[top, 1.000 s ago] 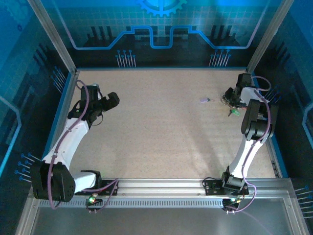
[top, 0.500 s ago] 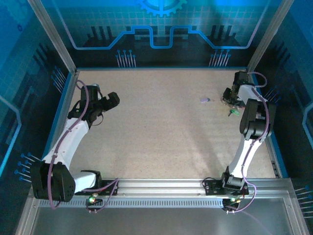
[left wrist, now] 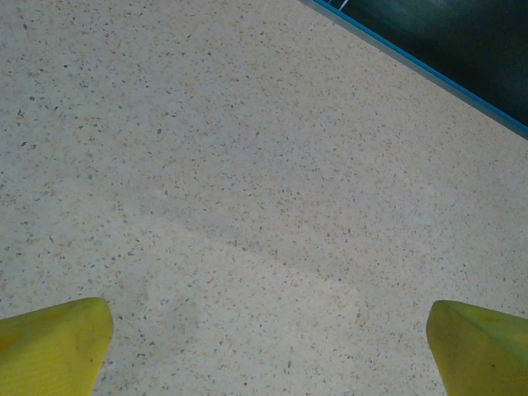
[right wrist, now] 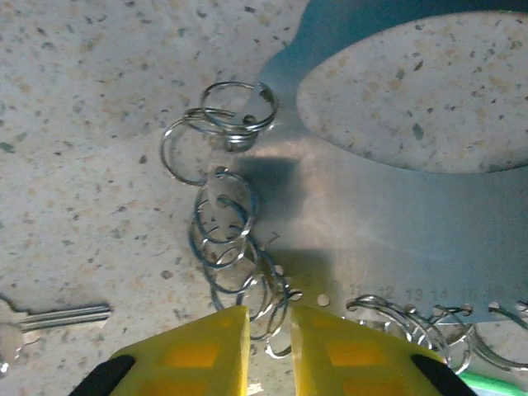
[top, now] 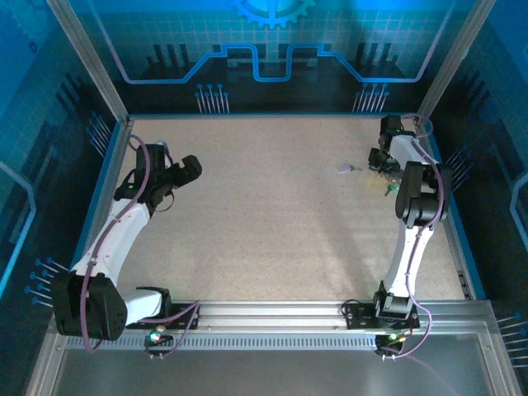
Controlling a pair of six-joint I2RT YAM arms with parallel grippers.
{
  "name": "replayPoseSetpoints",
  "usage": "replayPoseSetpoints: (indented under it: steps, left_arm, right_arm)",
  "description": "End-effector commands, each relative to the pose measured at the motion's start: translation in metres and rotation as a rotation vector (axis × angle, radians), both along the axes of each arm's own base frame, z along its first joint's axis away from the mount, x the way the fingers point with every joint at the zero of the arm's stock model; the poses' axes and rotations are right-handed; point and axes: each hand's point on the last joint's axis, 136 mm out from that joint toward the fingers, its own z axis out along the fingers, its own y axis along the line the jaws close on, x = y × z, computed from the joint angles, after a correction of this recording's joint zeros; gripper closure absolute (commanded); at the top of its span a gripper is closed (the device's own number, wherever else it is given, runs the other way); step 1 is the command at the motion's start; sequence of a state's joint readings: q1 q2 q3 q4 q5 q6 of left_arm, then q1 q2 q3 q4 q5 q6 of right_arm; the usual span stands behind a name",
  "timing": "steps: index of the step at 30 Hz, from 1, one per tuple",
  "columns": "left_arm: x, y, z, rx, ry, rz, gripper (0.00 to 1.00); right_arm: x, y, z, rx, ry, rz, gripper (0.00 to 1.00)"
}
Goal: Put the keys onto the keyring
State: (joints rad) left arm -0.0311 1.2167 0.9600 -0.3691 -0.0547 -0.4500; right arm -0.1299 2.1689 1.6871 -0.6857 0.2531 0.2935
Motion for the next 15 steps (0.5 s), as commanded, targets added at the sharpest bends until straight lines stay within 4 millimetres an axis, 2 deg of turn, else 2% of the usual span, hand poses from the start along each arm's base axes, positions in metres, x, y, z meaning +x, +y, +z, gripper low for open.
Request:
replayPoseSetpoints:
  steps: [1, 11, 15]
  left_arm:
    - [0.0, -0.004, 0.011, -0.011, -0.024, -0.011, 0.01]
    - [-0.003, -0.004, 0.01, -0.01, -0.015, -0.008, 0.01]
    - [-0.002, -0.004, 0.014, -0.014, -0.034, -0.008, 0.01]
  right_arm:
    - [-0.01, -0.004, -0.004, -0.059, 0.071, 0.01, 0.8]
    - [-0.005, 0.006, -0.008, -0.057, 0.091, 0.048, 0.77]
    - [-0.004, 0.003, -0.011, -0.065, 0.115, 0.044, 0.77]
